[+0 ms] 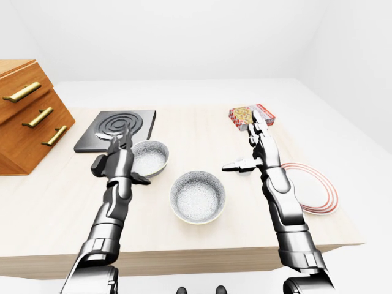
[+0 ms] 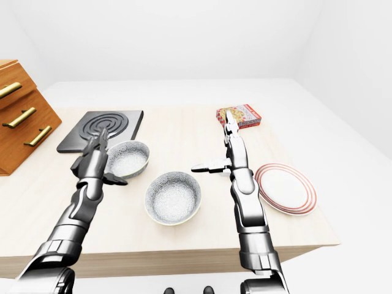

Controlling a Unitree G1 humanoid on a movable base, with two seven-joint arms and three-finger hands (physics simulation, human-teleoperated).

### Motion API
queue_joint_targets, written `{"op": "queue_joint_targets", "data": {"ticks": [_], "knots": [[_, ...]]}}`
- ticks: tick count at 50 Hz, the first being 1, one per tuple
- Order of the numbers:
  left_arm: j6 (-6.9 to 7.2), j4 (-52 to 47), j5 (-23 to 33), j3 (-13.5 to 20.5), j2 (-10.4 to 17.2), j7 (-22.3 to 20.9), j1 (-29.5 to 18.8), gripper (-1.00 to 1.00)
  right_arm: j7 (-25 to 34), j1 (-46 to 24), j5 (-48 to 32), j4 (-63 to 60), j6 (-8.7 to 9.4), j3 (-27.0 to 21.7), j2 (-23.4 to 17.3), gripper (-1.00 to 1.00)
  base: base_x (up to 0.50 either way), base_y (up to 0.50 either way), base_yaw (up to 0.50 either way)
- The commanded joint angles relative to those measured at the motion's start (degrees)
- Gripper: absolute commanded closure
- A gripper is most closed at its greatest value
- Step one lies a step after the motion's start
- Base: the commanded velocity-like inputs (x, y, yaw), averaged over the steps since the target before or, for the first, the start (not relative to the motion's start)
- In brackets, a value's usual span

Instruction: Pick the akita bowl from table center and place it on the plate.

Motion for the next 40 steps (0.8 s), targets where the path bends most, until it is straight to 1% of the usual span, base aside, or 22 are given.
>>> {"op": "queue_joint_targets", "data": {"ticks": [1,7,11,15,18,21,29,35,40], "knots": [[0.0,18.3,11.0,-3.5,1.1,8.4,-6.1,-1.0,0.1,0.2,-0.2,0.5,0.0,0.0,0.0,-1.0,0.0,0.0,0.0],[0.0,29.7,14.4,-6.2,0.6,12.2,-11.7,-1.0,0.3,1.0,-0.4,0.4,0.0,0.1,0.1,-1.0,0.0,0.0,0.0],[0.0,32.7,15.6,-7.0,0.1,13.3,-13.4,-1.0,0.4,0.8,-0.6,0.7,0.0,0.2,0.1,-1.0,0.0,0.0,0.0],[0.0,35.8,16.6,-7.4,0.5,12.9,-16.3,-1.0,0.4,0.6,-0.7,1.3,0.0,0.2,0.1,-1.0,0.0,0.0,0.0],[0.0,36.5,17.4,-7.6,0.2,12.8,-17.1,-1.0,0.5,0.5,-0.7,1.5,0.0,0.3,0.2,-1.0,0.0,0.0,0.0],[0.0,37.3,17.7,-7.4,0.2,11.5,-18.7,-1.0,0.5,0.4,-0.8,1.8,0.0,0.3,0.1,-1.0,0.0,0.0,0.0],[0.0,38.7,18.2,-7.0,-0.4,9.9,-20.5,-1.0,0.6,0.3,-1.0,2.0,0.0,0.1,0.0,-1.0,0.0,0.0,0.0],[0.0,38.9,17.3,-6.6,-1.6,9.0,-19.7,-1.0,0.6,0.2,-1.2,2.2,0.0,0.2,0.0,-1.0,0.0,0.0,0.0],[0.0,39.1,17.1,-6.9,-2.6,8.9,-18.7,-1.0,0.6,0.1,-1.2,2.4,0.0,0.1,0.0,-1.0,0.0,0.0,0.0]]}}
